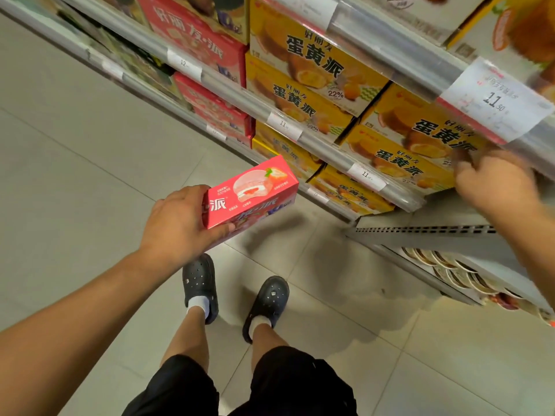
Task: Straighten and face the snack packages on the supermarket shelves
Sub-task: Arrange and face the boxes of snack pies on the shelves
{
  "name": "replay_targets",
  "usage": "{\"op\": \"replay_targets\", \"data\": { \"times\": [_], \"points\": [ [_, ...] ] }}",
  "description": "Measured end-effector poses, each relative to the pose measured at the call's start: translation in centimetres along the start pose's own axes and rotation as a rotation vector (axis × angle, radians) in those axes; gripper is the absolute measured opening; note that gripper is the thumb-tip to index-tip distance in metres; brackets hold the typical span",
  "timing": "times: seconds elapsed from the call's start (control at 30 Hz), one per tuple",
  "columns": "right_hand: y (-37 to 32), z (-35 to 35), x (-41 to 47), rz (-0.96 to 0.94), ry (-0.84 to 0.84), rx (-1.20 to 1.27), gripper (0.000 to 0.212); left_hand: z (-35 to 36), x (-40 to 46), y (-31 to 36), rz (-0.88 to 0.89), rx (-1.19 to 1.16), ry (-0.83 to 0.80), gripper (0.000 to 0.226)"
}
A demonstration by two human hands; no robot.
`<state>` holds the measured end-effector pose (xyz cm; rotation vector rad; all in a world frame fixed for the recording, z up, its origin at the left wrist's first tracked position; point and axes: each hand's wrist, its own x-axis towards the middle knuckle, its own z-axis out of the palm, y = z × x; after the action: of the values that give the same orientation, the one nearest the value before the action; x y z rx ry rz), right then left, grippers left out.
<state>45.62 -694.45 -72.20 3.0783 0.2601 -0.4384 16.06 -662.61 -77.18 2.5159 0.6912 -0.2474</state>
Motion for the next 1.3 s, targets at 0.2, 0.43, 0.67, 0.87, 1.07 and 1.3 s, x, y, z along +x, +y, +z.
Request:
{"op": "replay_targets", "data": {
  "times": [0.2,0.43,0.67,0.87,1.07,1.3],
  "points": [
    [-10.0,1.6,-9.5,-0.545,-0.212,0.410,0.101,-4.4,-0.6,-0.6,0.092,0.005,-0.081,0.070],
    [-22.1,-0.8,-12.2,-0.342,-0.679,0.972,0.088,-13.0,-0.1,-4.3,0.229,-0.114,-0.179,0.073],
    [-29.8,-2.6,-15.8,-0.211,-0.500,1.089,0.071,-20.2,2.0,-13.8,0.105,-0.140,-0.100,0.093],
    [-32.7,-1.5,-17.9,-0.026,-0.405,1.171,0.075,-22.8,5.7,-18.0,0.056,-0.537,-0.275,0.063],
    [-31.7,-0.2,-17.1,0.109,-0.349,1.104,0.066,-21.8,12.7,-16.4,0.194,-0.422,-0.413,0.066],
    [-29.0,2.6,-15.4,0.276,-0.173,1.194,0.069,-20.0,25.9,-13.2,0.455,0.112,-0.028,0.069]
  ]
}}
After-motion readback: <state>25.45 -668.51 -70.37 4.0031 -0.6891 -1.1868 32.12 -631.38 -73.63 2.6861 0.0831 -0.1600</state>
